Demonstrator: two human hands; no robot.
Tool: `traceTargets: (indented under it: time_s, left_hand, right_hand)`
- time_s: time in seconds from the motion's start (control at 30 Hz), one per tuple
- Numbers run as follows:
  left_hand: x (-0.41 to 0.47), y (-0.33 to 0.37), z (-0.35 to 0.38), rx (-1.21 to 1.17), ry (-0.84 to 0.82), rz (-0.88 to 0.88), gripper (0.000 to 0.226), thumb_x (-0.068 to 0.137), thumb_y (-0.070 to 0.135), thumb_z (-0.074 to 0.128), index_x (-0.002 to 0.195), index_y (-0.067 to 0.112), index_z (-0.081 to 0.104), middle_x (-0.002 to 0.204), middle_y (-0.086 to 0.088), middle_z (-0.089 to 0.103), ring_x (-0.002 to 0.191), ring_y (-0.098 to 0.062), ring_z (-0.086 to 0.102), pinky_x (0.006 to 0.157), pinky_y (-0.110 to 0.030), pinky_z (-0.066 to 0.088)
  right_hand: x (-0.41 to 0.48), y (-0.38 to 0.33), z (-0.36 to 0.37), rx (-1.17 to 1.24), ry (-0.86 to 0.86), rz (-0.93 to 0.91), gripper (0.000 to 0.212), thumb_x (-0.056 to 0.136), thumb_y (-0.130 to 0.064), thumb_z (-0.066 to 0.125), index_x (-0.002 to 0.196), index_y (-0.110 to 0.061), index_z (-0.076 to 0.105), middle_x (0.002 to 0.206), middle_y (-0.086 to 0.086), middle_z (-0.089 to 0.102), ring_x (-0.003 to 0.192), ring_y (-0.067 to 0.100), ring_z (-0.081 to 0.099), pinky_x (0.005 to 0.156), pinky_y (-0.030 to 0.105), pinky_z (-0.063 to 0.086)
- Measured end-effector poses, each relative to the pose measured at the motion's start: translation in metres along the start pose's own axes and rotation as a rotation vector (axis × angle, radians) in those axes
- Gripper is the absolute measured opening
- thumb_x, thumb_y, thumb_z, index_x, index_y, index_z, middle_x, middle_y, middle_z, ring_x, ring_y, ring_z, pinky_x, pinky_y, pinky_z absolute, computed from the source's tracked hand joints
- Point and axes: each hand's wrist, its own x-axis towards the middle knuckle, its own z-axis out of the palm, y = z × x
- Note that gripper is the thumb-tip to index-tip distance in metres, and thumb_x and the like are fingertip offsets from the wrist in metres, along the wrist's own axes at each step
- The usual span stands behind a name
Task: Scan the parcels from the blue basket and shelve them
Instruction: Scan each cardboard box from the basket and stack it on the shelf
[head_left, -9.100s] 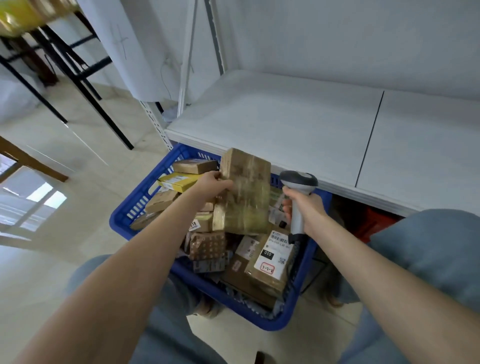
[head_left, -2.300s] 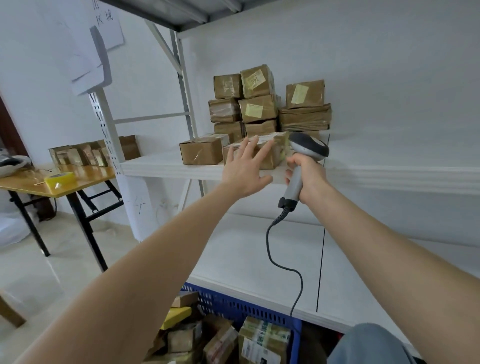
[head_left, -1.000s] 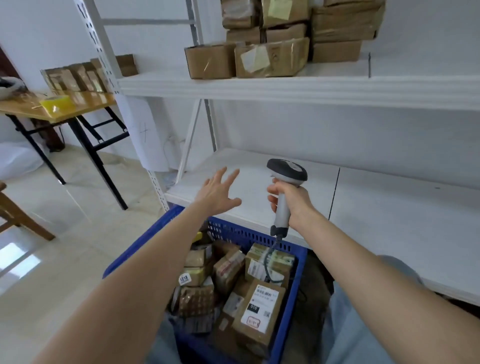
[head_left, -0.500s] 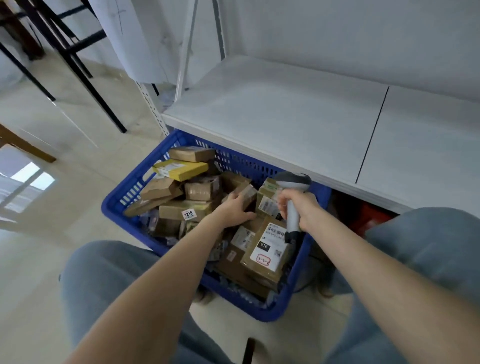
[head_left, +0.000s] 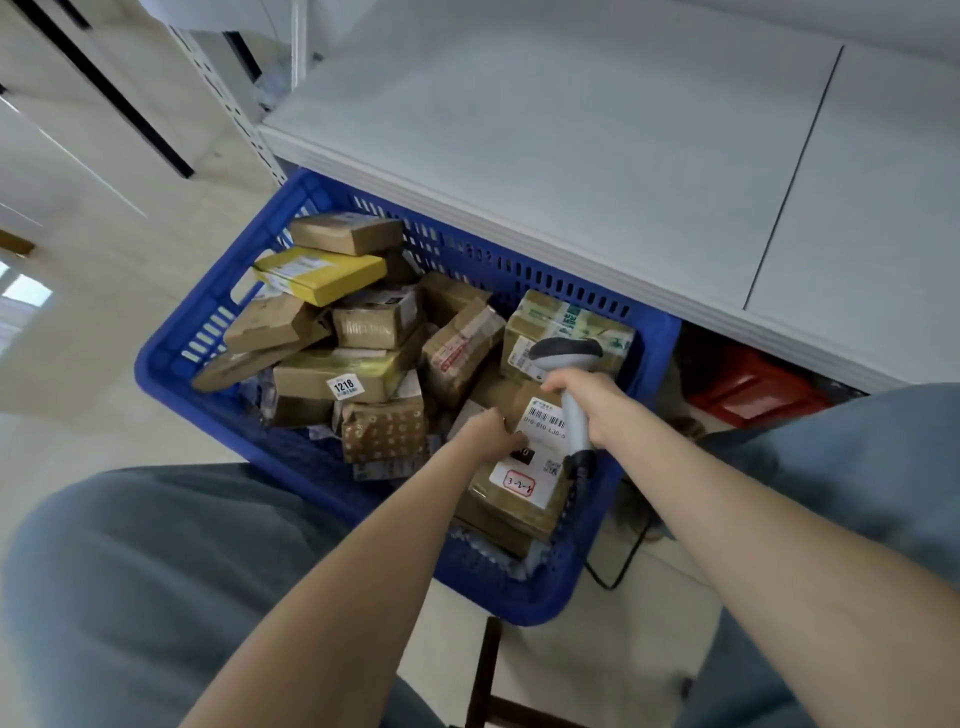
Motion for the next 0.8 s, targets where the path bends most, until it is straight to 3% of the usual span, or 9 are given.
traceTargets:
  time_s: [0.07, 0.17, 0.27, 0.33, 0.43, 0.53, 0.63, 0.8]
  left_hand:
    - [0.004, -0.005, -0.005, -0.084, 0.036, -0.025, 0.049, 0.093, 0.032, 0.058, 0.132, 0.006, 0.048, 0.127, -0.013, 0.057, 0.112, -0.027, 0.057, 0.093, -0.037, 0.05]
    - [0.006, -0.016, -0.016, -0.317, 0.131, -0.115, 0.042, 0.094, 0.025, 0.053, 0.131, 0.005, 0.053, 0.122, -0.013, 0.061, 0.109, -0.029, 0.059, 0.093, -0.039, 0.051]
    - [0.007, -0.024, -0.019, -0.436, 0.135, -0.15, 0.038, 0.096, 0.025, 0.05, 0.121, -0.002, 0.06, 0.108, -0.014, 0.064, 0.101, -0.027, 0.059, 0.093, -0.042, 0.049]
    - [0.003, -0.024, -0.016, -0.451, 0.086, -0.165, 0.044, 0.097, 0.03, 0.048, 0.125, -0.003, 0.055, 0.118, -0.017, 0.06, 0.11, -0.031, 0.057, 0.095, -0.041, 0.047]
    - [0.001, -0.024, -0.003, -0.485, -0.031, -0.187, 0.053, 0.096, 0.033, 0.052, 0.137, 0.0, 0.043, 0.131, -0.014, 0.055, 0.12, -0.03, 0.054, 0.095, -0.035, 0.046]
    - [-0.003, -0.022, 0.004, -0.644, -0.087, -0.215, 0.05, 0.094, 0.032, 0.057, 0.134, 0.003, 0.049, 0.127, -0.015, 0.061, 0.113, -0.029, 0.06, 0.098, -0.04, 0.049]
    - [-0.014, -0.024, -0.008, -0.745, -0.04, -0.229, 0.046, 0.095, 0.03, 0.056, 0.133, 0.005, 0.049, 0.124, -0.014, 0.062, 0.107, -0.027, 0.062, 0.084, -0.034, 0.051]
    - [-0.034, -0.024, -0.046, -0.809, 0.133, -0.126, 0.054, 0.091, 0.033, 0.062, 0.136, 0.01, 0.043, 0.124, -0.011, 0.059, 0.093, -0.019, 0.06, 0.078, -0.033, 0.052]
  right_hand:
    - [0.006, 0.001, 0.006, 0.028, -0.016, 0.008, 0.083, 0.047, -0.023, 0.075, 0.125, -0.007, 0.052, 0.112, 0.019, 0.064, 0.099, 0.037, 0.064, 0.09, 0.053, 0.052]
    - [0.003, -0.001, 0.018, 0.073, -0.081, -0.002, 0.057, 0.062, -0.018, 0.075, 0.116, -0.007, 0.059, 0.108, 0.019, 0.068, 0.097, 0.036, 0.067, 0.088, 0.053, 0.053]
    - [0.002, 0.002, 0.026, 0.058, -0.014, -0.025, 0.043, 0.064, -0.017, 0.074, 0.101, -0.005, 0.056, 0.1, 0.016, 0.068, 0.091, 0.033, 0.068, 0.087, 0.051, 0.054]
    - [0.006, 0.009, 0.025, 0.031, 0.063, -0.054, 0.029, 0.07, -0.015, 0.071, 0.088, -0.008, 0.049, 0.105, 0.015, 0.065, 0.094, 0.032, 0.066, 0.087, 0.049, 0.055]
    - [0.01, 0.018, 0.014, 0.042, 0.067, -0.01, 0.036, 0.072, -0.015, 0.071, 0.101, -0.006, 0.054, 0.107, 0.015, 0.066, 0.089, 0.031, 0.068, 0.081, 0.047, 0.057]
    - [0.004, 0.022, 0.008, 0.084, -0.081, 0.066, 0.035, 0.078, -0.011, 0.067, 0.112, -0.002, 0.062, 0.096, 0.018, 0.072, 0.077, 0.031, 0.069, 0.069, 0.043, 0.058]
    - [-0.003, 0.022, 0.008, 0.12, -0.131, 0.039, 0.037, 0.08, -0.01, 0.067, 0.116, -0.004, 0.062, 0.095, 0.018, 0.073, 0.08, 0.031, 0.07, 0.07, 0.043, 0.058]
    - [-0.029, 0.002, 0.007, 0.213, -0.185, -0.087, 0.033, 0.08, -0.011, 0.069, 0.112, -0.009, 0.064, 0.096, 0.017, 0.073, 0.086, 0.032, 0.071, 0.068, 0.042, 0.058]
